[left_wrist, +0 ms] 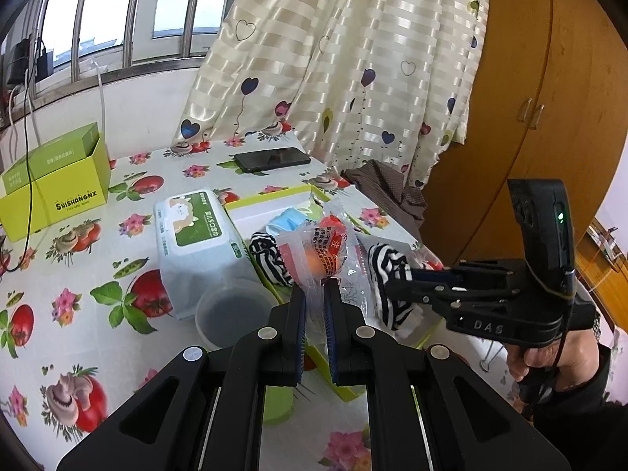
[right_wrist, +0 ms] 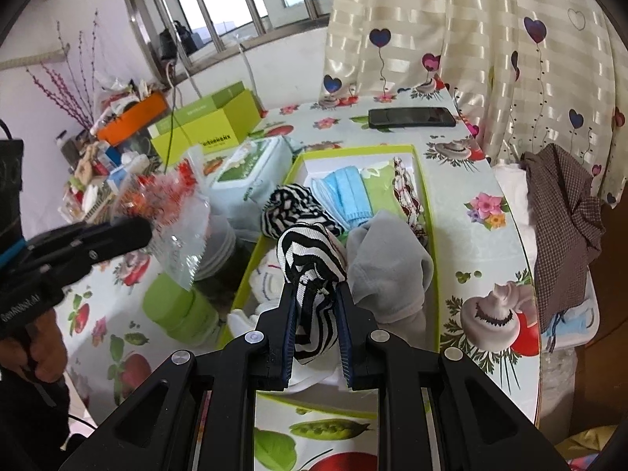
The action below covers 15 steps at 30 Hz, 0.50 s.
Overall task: Organize soft objects
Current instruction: 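Carry the striped sock with right tool to the tray while left carries the bag, then lower the striped sock and clear bag into the tray and open both tools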
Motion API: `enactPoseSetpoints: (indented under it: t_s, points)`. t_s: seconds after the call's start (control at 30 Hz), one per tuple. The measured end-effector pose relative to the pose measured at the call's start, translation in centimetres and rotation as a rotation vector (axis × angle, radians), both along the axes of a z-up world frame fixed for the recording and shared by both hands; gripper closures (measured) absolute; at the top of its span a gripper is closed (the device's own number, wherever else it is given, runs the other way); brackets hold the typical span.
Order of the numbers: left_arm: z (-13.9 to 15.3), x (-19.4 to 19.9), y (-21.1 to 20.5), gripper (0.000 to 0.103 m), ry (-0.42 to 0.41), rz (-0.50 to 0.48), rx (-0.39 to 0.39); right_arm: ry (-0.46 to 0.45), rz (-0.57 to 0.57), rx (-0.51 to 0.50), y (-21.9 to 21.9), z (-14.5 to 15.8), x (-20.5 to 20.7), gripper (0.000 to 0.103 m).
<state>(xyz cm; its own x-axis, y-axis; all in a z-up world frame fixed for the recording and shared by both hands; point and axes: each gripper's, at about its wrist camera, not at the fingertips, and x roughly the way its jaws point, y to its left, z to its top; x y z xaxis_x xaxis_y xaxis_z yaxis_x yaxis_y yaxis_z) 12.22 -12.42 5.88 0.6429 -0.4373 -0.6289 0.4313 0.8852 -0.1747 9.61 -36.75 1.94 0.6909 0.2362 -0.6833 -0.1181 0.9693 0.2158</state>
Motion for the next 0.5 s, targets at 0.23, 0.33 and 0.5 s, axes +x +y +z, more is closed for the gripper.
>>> enactPoseSetpoints:
  t_s: [0.23, 0.33, 0.5]
  points:
    - [-0.2, 1.1, -0.5, 0.094, 0.011, -0.001, 0.018, 0.062, -0.012, -0.029, -0.1, -2.5, 1.6, 0.085]
    - [-0.3, 1.8, -0.9, 0.094, 0.013, -0.001, 0.034, 0.076, -0.008, -0.013, -0.2, -3.0, 1.9, 0.081]
    - [-0.4, 3.1, -1.6, 0.094, 0.019, -0.004, 0.053, 0.031, -0.005, -0.002, -0.2, -1.7, 0.6, 0.056]
